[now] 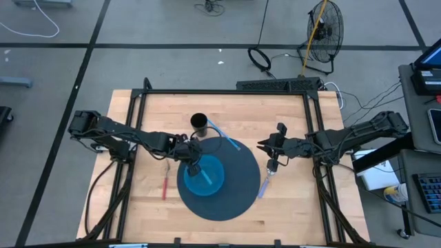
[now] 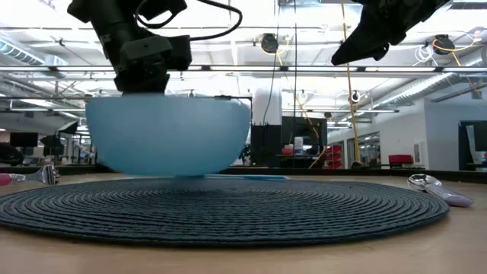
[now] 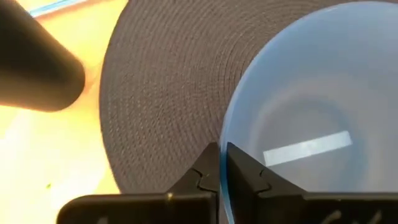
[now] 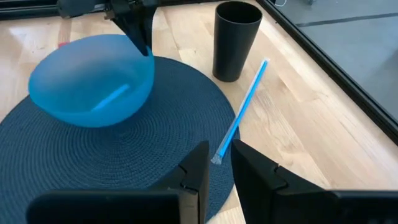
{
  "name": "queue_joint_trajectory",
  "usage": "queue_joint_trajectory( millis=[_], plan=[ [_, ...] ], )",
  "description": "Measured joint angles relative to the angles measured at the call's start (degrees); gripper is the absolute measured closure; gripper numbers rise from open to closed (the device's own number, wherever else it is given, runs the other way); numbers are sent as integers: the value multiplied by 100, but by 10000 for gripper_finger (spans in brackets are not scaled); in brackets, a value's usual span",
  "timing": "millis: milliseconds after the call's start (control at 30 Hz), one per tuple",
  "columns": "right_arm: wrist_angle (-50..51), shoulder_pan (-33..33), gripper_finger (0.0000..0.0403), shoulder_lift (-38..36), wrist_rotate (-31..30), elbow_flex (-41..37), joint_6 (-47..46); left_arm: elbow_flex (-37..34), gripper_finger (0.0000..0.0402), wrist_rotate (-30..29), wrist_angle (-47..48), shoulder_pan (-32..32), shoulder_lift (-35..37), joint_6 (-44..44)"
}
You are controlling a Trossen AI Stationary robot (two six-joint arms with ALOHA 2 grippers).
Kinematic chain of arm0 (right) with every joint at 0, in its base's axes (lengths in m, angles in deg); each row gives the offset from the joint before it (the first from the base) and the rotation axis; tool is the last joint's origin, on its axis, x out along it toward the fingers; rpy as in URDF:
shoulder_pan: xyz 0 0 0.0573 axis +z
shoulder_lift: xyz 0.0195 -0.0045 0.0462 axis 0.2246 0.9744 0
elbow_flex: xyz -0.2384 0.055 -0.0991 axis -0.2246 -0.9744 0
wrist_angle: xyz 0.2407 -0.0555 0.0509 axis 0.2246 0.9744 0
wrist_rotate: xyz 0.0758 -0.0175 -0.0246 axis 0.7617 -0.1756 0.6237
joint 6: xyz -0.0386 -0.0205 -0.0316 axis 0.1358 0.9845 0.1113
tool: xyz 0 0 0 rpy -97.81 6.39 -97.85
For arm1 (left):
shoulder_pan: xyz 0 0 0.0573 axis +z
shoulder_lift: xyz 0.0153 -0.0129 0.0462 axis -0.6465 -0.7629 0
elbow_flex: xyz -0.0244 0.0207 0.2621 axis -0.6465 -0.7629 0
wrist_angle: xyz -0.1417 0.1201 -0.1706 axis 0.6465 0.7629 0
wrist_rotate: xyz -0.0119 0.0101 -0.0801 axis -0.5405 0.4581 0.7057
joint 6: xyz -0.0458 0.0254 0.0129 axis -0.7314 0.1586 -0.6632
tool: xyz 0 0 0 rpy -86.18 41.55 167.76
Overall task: Pick & Place Utensil
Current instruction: Put the blue bowl on the blue mat
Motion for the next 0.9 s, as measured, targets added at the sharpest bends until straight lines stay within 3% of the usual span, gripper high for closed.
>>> queue_joint_trajectory(
  millis=[267, 500, 900],
  plan=[
    [-40, 0, 344, 0, 0, 0, -6, -2, 395, -6, 213, 0, 11, -14],
    [-40, -2, 344, 0, 0, 0, -22, -2, 369, -7, 175, 0, 12, 5],
    [-59, -2, 344, 0, 2, -2, -24, -2, 399, -178, 140, 0, 12, 117]
  ],
)
